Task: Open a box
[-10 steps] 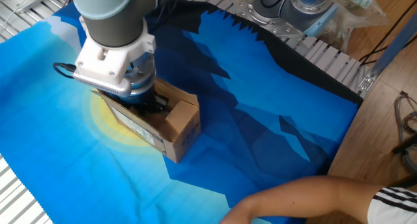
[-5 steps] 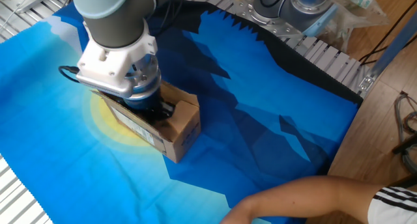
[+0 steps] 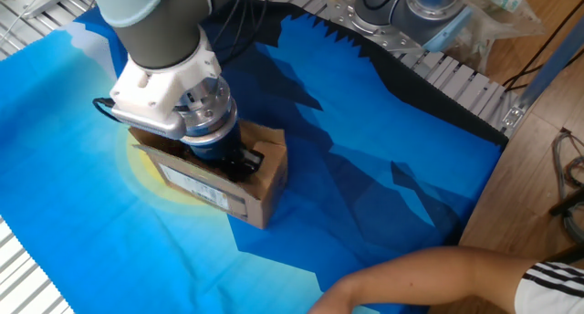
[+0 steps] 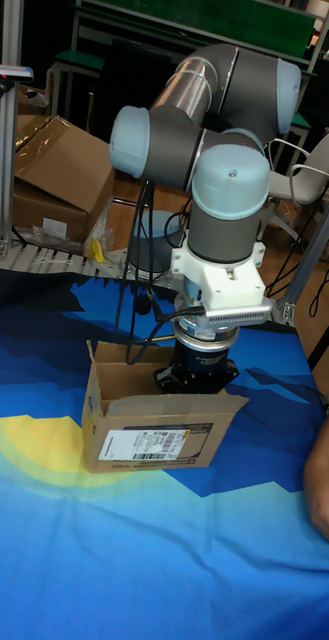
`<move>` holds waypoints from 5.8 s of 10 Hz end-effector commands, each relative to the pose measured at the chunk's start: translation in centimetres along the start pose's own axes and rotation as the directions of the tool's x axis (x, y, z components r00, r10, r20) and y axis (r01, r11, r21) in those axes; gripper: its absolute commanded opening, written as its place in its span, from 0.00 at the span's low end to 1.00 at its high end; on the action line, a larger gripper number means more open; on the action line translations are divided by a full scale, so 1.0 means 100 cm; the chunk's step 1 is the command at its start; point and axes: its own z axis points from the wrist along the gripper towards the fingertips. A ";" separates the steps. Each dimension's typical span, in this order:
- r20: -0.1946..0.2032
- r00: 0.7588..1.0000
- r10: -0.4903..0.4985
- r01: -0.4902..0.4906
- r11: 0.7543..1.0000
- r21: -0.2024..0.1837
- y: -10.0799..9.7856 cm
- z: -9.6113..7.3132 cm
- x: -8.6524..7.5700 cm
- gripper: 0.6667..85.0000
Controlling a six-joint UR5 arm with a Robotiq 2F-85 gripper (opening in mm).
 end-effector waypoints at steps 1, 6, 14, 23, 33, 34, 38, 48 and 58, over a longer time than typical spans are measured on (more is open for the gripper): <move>-0.041 0.998 0.041 -0.045 0.996 -0.083 0.026 -0.021 0.001 0.01; -0.090 0.991 0.095 -0.104 0.989 -0.107 0.061 -0.047 -0.001 0.01; -0.090 0.978 0.186 -0.191 0.980 -0.051 0.110 -0.019 -0.009 0.01; -0.037 0.984 0.173 -0.169 0.980 0.103 0.089 0.013 -0.014 0.01; -0.086 0.976 0.200 -0.185 0.970 0.156 0.088 -0.033 0.007 0.01; -0.094 0.977 0.191 -0.175 0.971 0.161 0.081 -0.041 0.011 0.01; -0.072 0.984 0.161 -0.138 0.959 0.246 0.027 -0.069 0.019 0.01; 0.106 0.991 0.087 -0.107 0.972 0.207 0.000 -0.082 -0.010 0.01; 0.112 0.984 0.138 -0.162 0.955 0.247 0.011 -0.178 0.006 0.01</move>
